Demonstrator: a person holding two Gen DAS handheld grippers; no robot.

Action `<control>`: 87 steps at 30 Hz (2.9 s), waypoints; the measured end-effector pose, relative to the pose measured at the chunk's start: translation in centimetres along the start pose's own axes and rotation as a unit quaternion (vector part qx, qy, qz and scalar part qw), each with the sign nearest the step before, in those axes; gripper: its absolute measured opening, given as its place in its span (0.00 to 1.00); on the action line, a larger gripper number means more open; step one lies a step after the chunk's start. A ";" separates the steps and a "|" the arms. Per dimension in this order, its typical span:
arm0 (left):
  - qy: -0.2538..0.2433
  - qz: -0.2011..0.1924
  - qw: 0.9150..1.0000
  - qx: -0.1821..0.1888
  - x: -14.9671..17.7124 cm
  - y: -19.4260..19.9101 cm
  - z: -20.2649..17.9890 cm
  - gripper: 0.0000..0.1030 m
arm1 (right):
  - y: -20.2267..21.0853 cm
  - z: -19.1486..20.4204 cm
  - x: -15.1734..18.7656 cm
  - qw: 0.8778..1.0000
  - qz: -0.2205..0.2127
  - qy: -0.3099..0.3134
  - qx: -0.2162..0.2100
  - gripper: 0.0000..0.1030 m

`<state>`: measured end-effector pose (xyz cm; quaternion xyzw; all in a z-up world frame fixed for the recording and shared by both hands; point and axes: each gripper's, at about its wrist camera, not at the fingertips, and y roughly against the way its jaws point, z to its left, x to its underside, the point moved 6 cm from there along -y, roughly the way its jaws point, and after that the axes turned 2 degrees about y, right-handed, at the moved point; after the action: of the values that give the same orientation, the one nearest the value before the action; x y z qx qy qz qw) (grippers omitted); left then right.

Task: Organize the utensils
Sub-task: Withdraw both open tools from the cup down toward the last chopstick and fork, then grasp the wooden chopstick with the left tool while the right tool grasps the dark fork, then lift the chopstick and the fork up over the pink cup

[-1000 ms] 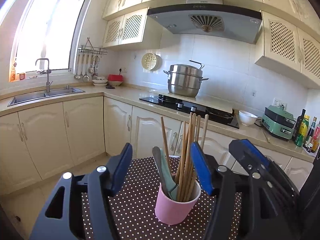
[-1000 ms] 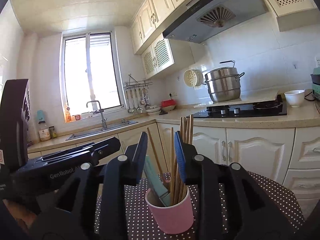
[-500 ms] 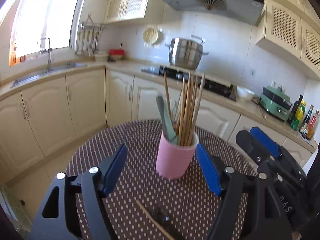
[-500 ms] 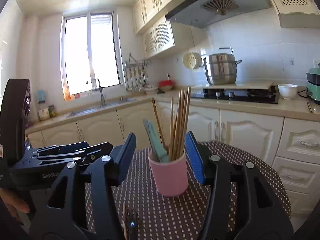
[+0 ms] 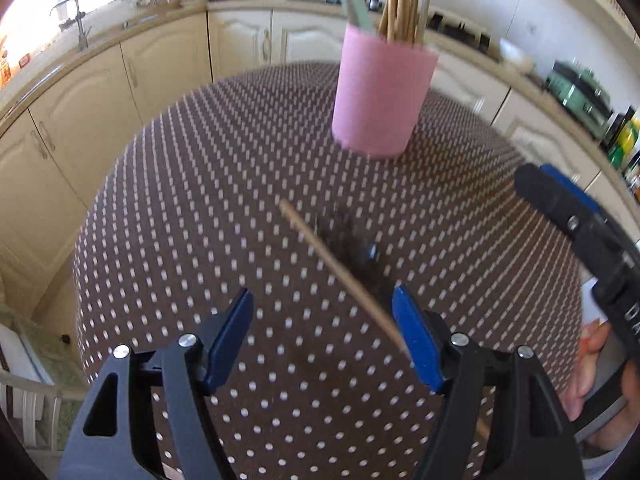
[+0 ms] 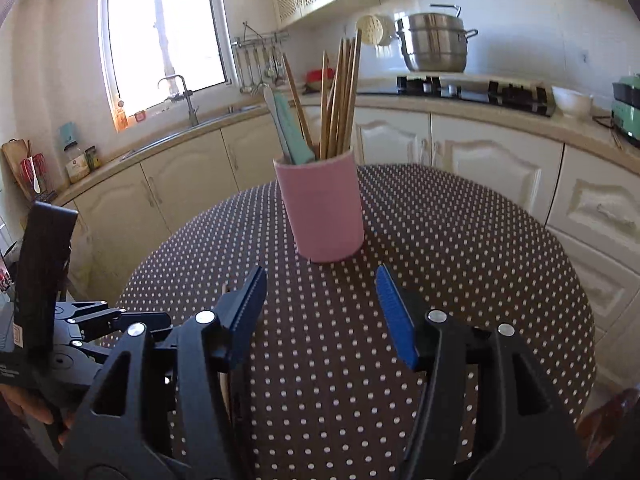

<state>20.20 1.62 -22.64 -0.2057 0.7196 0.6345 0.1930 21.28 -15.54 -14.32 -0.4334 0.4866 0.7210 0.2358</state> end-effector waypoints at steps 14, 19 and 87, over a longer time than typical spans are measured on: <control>-0.064 0.019 0.997 -0.037 0.0 -2.5 -2.0 0.69 | -0.7 -0.2 1.5 0.999 0.030 -0.007 -0.010 0.57; -0.055 0.018 0.998 -0.034 -0.1 -1.9 -0.3 0.32 | -1.3 -0.2 1.7 0.998 0.059 0.005 -0.008 0.57; -0.054 -0.348 0.922 0.159 -9.8 14.7 -3.1 0.05 | 2.2 2.5 -10.2 0.988 -0.073 0.011 -0.137 0.12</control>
<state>20.41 0.68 -4.73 -0.3747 0.6827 0.4146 0.4707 23.81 -13.38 -4.16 -0.5038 0.3533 0.7567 0.2208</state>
